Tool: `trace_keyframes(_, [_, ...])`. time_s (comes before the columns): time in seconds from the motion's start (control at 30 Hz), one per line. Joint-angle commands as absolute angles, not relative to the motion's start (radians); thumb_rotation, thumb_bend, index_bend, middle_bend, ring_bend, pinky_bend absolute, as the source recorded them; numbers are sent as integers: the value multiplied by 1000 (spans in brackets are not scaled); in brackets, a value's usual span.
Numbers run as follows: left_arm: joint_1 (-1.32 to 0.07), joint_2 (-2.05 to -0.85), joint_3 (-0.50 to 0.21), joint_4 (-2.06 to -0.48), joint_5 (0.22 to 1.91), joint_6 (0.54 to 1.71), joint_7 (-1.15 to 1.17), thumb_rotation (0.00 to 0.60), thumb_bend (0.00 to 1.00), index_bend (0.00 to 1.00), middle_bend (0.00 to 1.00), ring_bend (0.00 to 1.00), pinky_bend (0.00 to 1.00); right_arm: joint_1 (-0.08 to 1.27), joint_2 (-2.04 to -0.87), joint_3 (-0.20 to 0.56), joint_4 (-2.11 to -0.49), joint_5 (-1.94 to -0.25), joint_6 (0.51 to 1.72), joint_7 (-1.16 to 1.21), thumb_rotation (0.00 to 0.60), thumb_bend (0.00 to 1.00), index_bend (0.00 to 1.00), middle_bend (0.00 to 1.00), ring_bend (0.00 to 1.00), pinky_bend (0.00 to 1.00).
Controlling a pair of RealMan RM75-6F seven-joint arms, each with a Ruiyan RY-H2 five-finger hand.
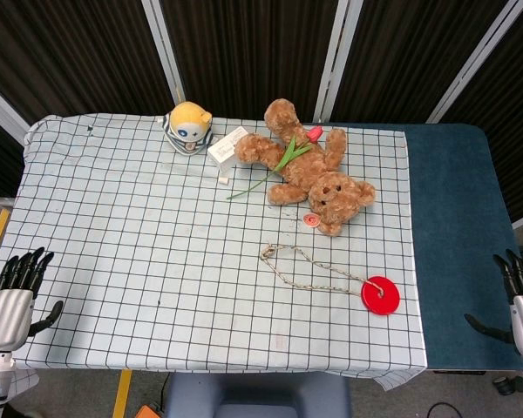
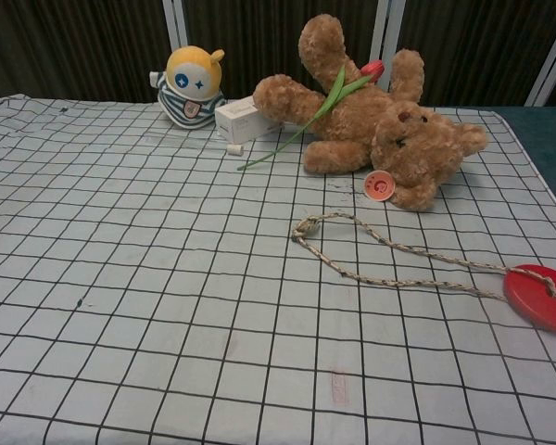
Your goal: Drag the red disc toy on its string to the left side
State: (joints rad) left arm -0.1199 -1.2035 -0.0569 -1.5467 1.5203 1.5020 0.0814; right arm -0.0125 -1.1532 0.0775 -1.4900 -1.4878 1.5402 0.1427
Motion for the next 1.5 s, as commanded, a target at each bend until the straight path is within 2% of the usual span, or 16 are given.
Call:
trace_keyframes(0.03, [-121, -1204, -58, -1548, 1520, 1502, 80, 600, 353, 0, 0, 0, 0, -11, -1153, 78, -1491, -1488, 1540, 142, 600, 29, 0, 0, 0, 0])
trace_keyframes(0.4, [-188, -1225, -68, -1595, 1561, 1440, 108, 600, 358, 0, 0, 0, 0, -19, -1148, 85, -1489, -1472, 1550, 160, 600, 29, 0, 0, 0, 0])
trace_keyframes(0.57, [-297, -1273, -100, -1646, 1577, 1322, 109, 600, 357, 0, 0, 0, 0, -14, -1144, 87, -1486, -1463, 1538, 149, 600, 29, 0, 0, 0, 0])
trace_keyframes(0.7, [-396, -1358, -141, -1642, 1546, 1212, 127, 600, 357, 0, 0, 0, 0, -9, -1137, 92, -1483, -1457, 1528, 157, 600, 29, 0, 0, 0, 0])
trace_keyframes(0.83, [-512, -1471, -187, -1587, 1484, 1079, 156, 600, 358, 0, 0, 0, 0, -11, -1132, 94, -1475, -1451, 1525, 175, 600, 29, 0, 0, 0, 0])
trace_keyframes(1.03, [-660, -1631, -240, -1473, 1422, 955, 217, 600, 359, 0, 0, 0, 0, -21, -1136, 96, -1441, -1423, 1517, 213, 600, 29, 0, 0, 0, 0])
trace_keyframes(1.5, [-938, -1920, -346, -1179, 1298, 783, 216, 600, 359, 0, 0, 0, 0, -37, -1156, 98, -1397, -1395, 1507, 253, 600, 29, 0, 0, 0, 0])
